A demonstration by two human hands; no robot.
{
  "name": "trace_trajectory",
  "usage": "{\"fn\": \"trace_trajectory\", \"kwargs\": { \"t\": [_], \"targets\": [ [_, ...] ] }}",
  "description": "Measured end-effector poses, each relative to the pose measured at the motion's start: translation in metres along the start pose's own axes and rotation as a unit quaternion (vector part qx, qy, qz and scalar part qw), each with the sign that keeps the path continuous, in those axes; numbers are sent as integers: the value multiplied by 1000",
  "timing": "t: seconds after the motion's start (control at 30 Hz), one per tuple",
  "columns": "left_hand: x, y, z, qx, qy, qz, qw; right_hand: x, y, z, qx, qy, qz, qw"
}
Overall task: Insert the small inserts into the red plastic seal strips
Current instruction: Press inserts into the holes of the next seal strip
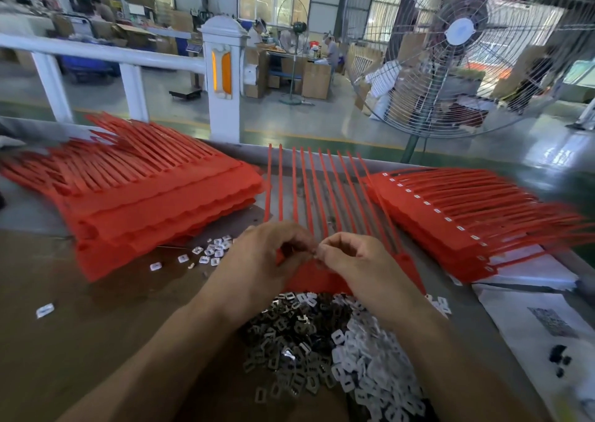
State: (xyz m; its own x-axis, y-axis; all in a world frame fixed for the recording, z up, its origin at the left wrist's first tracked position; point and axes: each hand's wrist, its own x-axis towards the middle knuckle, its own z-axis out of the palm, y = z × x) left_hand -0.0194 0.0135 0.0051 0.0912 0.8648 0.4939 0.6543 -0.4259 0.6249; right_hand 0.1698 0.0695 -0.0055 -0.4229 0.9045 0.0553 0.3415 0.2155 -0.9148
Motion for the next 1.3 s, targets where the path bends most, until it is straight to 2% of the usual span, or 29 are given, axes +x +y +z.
{"fn": "trace_trajectory", "kwargs": {
  "t": [0.27,0.47,0.73,0.87,1.0,1.1,1.2,1.3],
  "targets": [
    [-3,-4,4,37,2,36,999,-1,5,-1,36,-26,13,999],
    [-3,-7,8,45,20,48,998,-2,4,0,31,-25,16,999],
    [-2,-6,6,64,7,67,996,-4,-1,-4,24,-45,37,998],
    [0,-13,4,63,31,12,997,-7,-2,-5,12,-42,37,998],
    [2,-31,-6,74,81,-111,988,-9,-4,-4,8,-36,33,999],
    [2,-42,-14,80,79,-193,975,-10,-5,-4,4,-35,29,999],
    [2,-44,-18,65,64,-229,969,-11,-5,-4,7,-34,27,999],
    [2,-43,-17,90,39,-230,968,-11,-5,-4,9,-31,25,999]
  ]
}}
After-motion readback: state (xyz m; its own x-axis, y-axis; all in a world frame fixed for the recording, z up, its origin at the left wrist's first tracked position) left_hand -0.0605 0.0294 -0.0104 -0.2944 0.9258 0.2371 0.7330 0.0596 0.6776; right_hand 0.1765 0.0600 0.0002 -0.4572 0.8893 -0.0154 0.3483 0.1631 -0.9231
